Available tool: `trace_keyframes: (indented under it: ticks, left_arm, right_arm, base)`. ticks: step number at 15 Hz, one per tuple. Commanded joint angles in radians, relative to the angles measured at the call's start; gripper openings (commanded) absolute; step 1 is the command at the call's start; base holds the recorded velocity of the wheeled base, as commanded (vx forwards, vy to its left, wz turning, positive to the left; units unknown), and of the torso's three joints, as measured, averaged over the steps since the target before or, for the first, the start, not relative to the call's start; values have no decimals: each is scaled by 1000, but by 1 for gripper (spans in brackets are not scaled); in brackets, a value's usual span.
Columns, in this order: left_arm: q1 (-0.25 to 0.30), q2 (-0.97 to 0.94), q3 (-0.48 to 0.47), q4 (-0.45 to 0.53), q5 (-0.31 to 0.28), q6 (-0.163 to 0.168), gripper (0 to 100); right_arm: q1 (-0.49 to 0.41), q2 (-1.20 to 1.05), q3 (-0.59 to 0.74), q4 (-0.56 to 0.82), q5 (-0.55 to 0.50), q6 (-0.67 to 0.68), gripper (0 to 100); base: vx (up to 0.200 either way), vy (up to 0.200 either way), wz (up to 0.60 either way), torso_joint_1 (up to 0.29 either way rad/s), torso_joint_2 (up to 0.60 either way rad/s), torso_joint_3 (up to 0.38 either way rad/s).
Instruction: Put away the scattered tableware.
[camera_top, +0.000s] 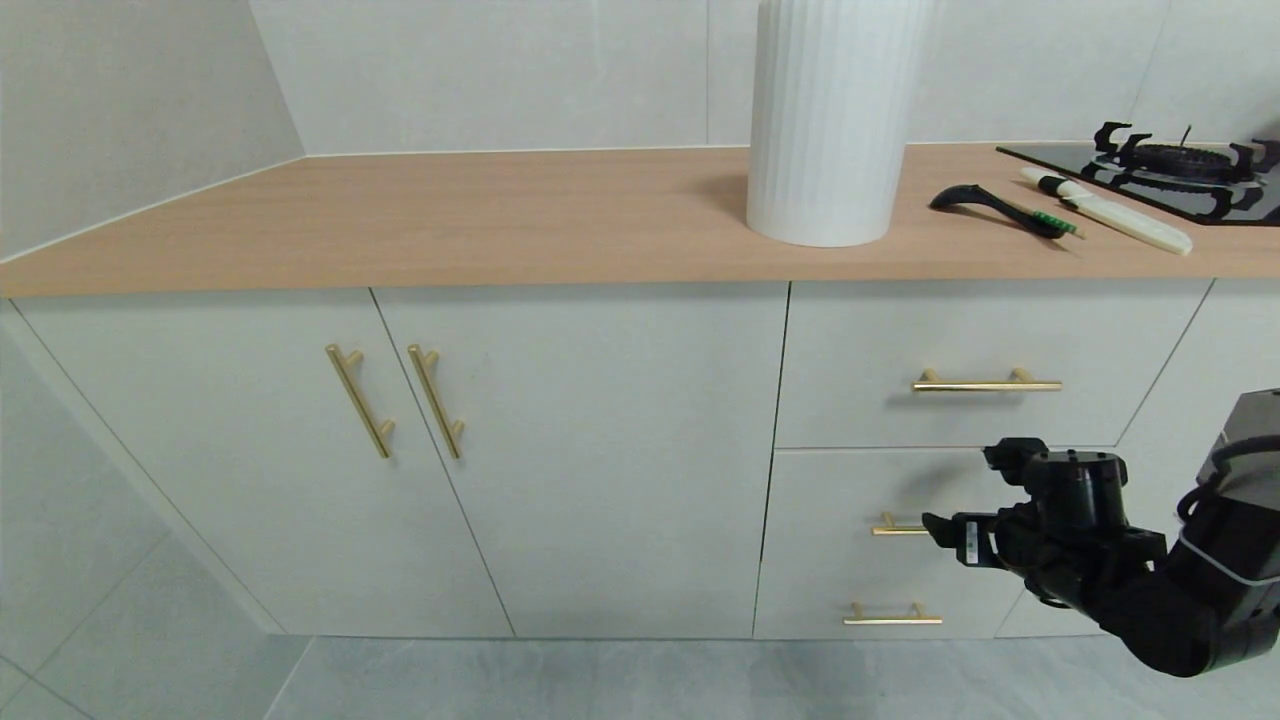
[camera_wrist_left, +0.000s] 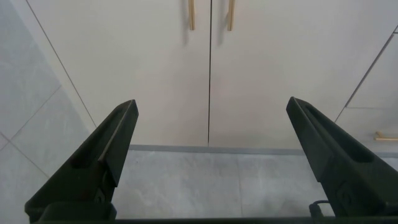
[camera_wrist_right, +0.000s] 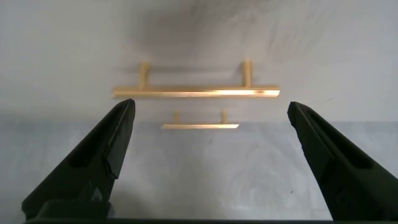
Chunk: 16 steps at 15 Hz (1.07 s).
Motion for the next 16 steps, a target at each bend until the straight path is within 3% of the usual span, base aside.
trace_keyframes:
  ticks: [1,16]
  left_arm:
    - [0,0,0,0,0,0,100]
    - [0,0,0,0,0,0,100]
  right_arm:
    - [1,75,-21,-30,-32,0,100]
    - [-1,140,-61,-33,-82,1,100]
  base:
    - [0,0,0,0,0,0]
    - [0,0,0,0,0,0]
